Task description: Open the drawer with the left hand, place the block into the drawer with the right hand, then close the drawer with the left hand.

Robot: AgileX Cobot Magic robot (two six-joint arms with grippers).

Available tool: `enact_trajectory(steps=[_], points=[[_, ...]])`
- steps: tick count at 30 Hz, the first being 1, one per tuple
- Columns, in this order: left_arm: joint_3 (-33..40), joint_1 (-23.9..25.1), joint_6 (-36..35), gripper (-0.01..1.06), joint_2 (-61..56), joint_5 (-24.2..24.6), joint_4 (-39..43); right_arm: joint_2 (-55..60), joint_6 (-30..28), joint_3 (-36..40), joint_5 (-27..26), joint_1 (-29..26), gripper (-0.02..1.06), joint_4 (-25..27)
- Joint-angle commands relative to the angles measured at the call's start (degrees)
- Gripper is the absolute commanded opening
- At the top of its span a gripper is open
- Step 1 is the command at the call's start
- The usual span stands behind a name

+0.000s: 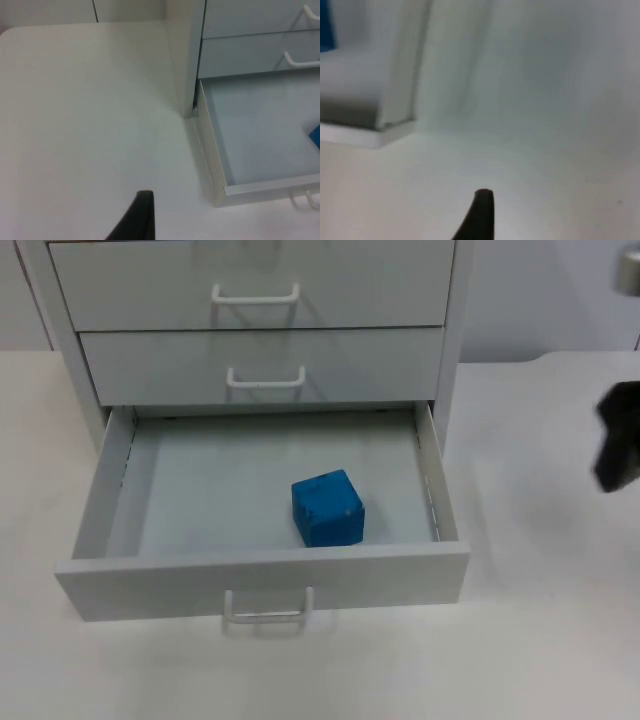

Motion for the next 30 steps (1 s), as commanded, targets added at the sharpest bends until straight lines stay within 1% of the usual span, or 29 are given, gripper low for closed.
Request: enact_trajectory(steps=[1,2,7,8,11,16,20,24,27,28,29,30], points=[[0.2,0.1,-0.2,1.05,-0.4,-0.1,0.0,-1.1,-3.3,0.4,2.5,-5.7,0.78,1.9],[0.2,0.1,-0.2,1.05,-0.4,-0.1,0.0,-1.1,-3.3,0.4,2.5,-5.7,0.78,1.9],[0.2,0.1,1.3,1.05,-0.4,0.5,-0.5,-6.2,-6.6,0.5,5.3,-14.2,0.78,2.1],[0.2,0.1,1.3,1.05,-0.4,0.5,-0.5,-6.2,-6.6,0.5,5.3,-14.2,0.78,2.1],[0.2,0.1,2.4,1.05,-0.4,0.7,-2.1,-10.5,-8.3,1.0,7.0,-17.2,0.78,2.1],[0.2,0.1,5.5,1.05,-0.4,0.7,-5.1,-16.4,-8.6,2.9,6.8,-17.3,0.78,1.7],[0.2,0.1,5.7,1.05,-0.4,1.3,-5.3,-19.6,-8.6,4.3,6.8,-17.3,0.78,1.7],[0.2,0.1,6.3,1.05,-0.4,2.6,-6.4,-22.3,-8.6,6.3,6.6,-17.3,0.78,-0.2],[0.2,0.1,6.4,1.04,-0.4,3.2,-6.6,-23.1,-8.6,6.8,6.6,-17.3,0.78,-0.4],[0.2,0.1,6.4,1.01,-0.4,3.5,-7.1,-23.3,-8.6,6.9,6.4,-17.3,0.78,-0.4],[0.2,0.1,6.6,0.96,-0.4,3.4,-7.7,-23.6,-8.6,6.9,6.3,-17.3,0.78,-0.1],[0.2,0.1,7.3,0.88,-0.4,3.4,-8.7,-23.8,-8.6,6.9,6.3,-17.3,0.78,-0.1]])
